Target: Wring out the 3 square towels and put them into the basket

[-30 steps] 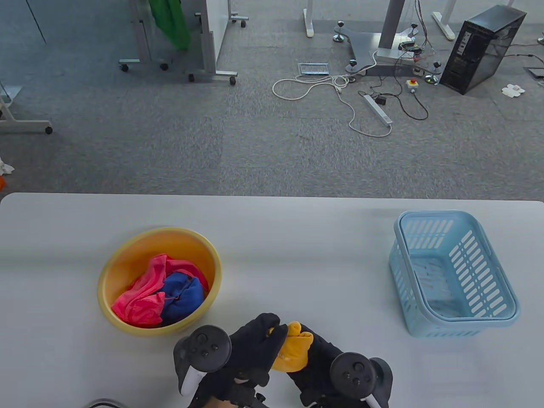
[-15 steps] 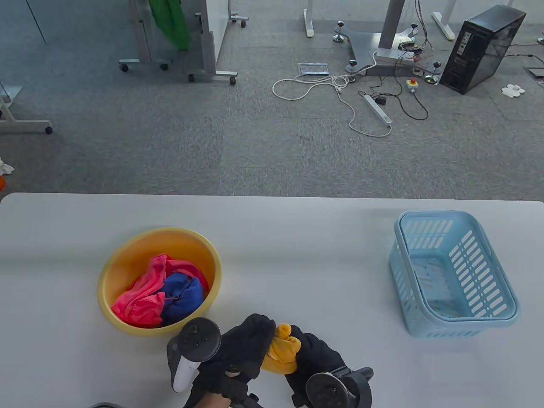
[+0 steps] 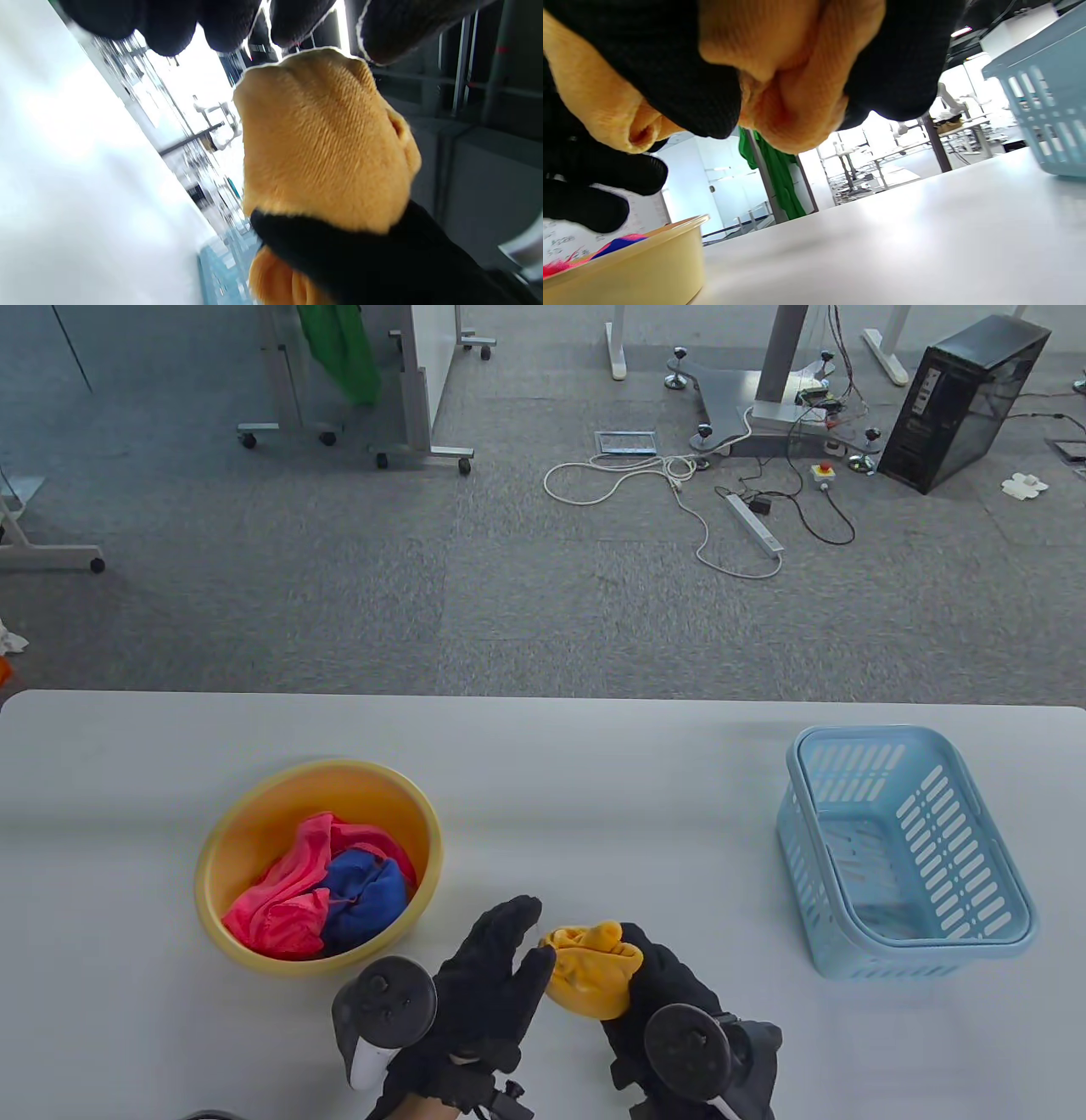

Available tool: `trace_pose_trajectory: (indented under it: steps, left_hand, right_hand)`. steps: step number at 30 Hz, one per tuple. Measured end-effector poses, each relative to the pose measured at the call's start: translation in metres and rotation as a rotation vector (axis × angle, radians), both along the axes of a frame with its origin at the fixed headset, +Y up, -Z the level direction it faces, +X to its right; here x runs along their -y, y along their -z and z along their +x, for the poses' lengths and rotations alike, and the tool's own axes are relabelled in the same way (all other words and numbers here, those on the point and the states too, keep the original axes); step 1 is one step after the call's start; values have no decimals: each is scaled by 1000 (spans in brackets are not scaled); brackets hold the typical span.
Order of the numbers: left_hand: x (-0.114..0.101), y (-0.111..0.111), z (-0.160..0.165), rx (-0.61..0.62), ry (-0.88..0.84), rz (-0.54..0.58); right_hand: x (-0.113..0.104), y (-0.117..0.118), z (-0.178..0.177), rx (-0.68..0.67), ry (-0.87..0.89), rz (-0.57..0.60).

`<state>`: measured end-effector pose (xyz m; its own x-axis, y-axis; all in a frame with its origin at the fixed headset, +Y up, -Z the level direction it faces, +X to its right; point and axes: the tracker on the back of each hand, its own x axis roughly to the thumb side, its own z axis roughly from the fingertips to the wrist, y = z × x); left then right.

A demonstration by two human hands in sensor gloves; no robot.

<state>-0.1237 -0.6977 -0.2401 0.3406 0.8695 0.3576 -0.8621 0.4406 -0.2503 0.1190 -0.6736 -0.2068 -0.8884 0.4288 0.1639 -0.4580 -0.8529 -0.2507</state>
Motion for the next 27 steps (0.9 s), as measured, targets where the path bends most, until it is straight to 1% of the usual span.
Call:
trace_pose_trajectory:
  steps: [1,3,4,6,10,13,15,17,19,23,27]
  left_hand:
    - [3,1,1,49,-15,-23]
    - [6,2,3,74,-21,-35]
    - [6,2,4,81,7,-19]
    - [4,1,6,63,67,21]
    - [-1,-3,7,-8,172,115]
    - [-1,-4,7,-22,191,106]
    - [-1,-4,6,-22,181,88]
    - [-1,-4,4,-34,171,86]
    - [0,-3,4,-36,169,78]
    - [4,-1,5,-37,188,64]
    - [7,1,7,-35,206,58]
  right_hand:
    - [-4,1,5,20,-2,-4]
    - [-11,2,13,52,-26,-3]
    - [-16,2,18,74,-45,6]
    - [-25,2,26,104,-63,15]
    - [-41,4,43,154,-45,-11]
    - [-51,7,58,201,-68,3]
    - [-56,9,69,233,-30,-15]
    - [-59,10,79,263,4,-20]
    - [-61,13,89,303,2,-21]
    - [-63,24,114,429,-8,-31]
    - [-59,34,141,553,63,-68]
